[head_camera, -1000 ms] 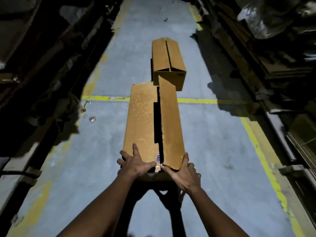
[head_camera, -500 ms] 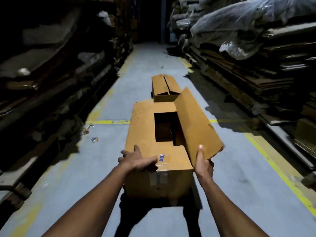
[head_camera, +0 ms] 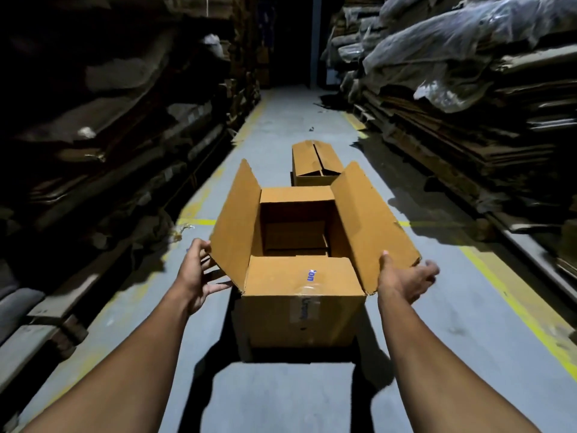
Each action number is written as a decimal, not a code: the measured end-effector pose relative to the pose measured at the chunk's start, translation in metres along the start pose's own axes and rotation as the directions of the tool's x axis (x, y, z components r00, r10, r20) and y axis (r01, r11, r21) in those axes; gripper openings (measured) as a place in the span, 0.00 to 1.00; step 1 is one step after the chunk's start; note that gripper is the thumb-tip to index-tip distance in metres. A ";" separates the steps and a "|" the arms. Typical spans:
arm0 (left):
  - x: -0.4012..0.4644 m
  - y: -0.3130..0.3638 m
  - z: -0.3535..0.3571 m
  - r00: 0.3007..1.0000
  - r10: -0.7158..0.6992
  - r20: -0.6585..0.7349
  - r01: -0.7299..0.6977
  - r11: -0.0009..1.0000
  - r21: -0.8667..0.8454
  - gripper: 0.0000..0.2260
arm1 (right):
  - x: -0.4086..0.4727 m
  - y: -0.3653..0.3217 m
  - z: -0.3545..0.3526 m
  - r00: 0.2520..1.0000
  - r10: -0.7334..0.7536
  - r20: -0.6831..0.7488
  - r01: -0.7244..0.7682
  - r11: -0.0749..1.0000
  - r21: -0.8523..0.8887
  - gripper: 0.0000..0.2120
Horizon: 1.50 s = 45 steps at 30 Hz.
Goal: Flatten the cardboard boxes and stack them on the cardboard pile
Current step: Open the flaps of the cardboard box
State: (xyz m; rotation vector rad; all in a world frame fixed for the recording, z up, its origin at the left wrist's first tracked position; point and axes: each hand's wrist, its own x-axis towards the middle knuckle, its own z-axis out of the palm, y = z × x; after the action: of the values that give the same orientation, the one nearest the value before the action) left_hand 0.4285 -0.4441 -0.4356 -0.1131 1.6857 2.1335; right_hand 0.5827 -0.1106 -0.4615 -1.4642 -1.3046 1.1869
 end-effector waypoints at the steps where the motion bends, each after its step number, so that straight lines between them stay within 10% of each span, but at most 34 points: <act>1: 0.000 -0.001 -0.001 0.999 0.014 -0.035 -0.015 0.999 -0.036 0.14 | -0.004 -0.007 -0.001 0.996 -0.079 -0.039 0.077 0.996 -0.041 0.43; 5: -0.007 -0.004 0.008 0.992 0.055 -0.110 -0.062 0.996 -0.060 0.13 | -0.003 -0.015 -0.004 0.848 -0.523 -0.083 0.477 0.823 -0.308 0.45; 12: -0.009 -0.003 0.018 0.980 0.104 -0.172 -0.115 0.992 -0.056 0.13 | -0.016 -0.037 0.011 0.401 -0.803 0.442 0.779 0.044 -0.626 0.25; 15: -0.001 -0.007 0.020 0.977 0.106 -0.187 -0.116 0.992 -0.048 0.18 | -0.018 -0.045 0.015 0.440 -0.620 0.650 0.654 -0.275 -0.704 0.12; 19: 0.009 -0.012 0.021 0.958 0.123 -0.257 -0.126 0.992 0.004 0.22 | -0.017 -0.049 0.017 0.617 -0.459 0.639 0.487 -0.416 -0.768 0.19; 25: 0.029 -0.029 0.019 0.902 0.112 -0.416 -0.091 0.993 0.071 0.13 | -0.002 -0.004 0.025 0.772 -0.083 0.630 0.626 -0.071 -0.777 0.46; 31: 0.034 -0.046 0.011 0.806 0.017 -0.592 0.186 0.942 0.280 0.38 | 0.020 0.012 0.040 0.748 0.059 0.661 0.594 0.386 -0.706 0.43; 36: 0.039 -0.062 0.016 0.830 0.375 -0.413 0.216 0.467 0.857 0.53 | 0.020 0.013 0.041 0.763 0.008 0.646 0.575 0.449 -0.684 0.28; 39: 0.044 -0.076 0.030 0.939 0.199 -0.280 0.228 0.246 0.942 0.46 | 0.023 0.014 0.036 0.759 -0.012 0.651 0.597 0.412 -0.689 0.17; 45: 0.059 -0.094 0.046 0.982 0.007 -0.189 0.163 0.474 0.865 0.23 | 0.020 0.010 0.040 0.705 0.051 0.708 0.600 0.489 -0.633 0.04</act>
State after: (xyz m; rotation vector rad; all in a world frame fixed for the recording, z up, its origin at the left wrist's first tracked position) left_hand 0.4184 -0.3681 -0.5277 -0.0554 2.6080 0.9386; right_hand 0.5465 -0.0928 -0.4826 -1.3104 -2.8386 0.8266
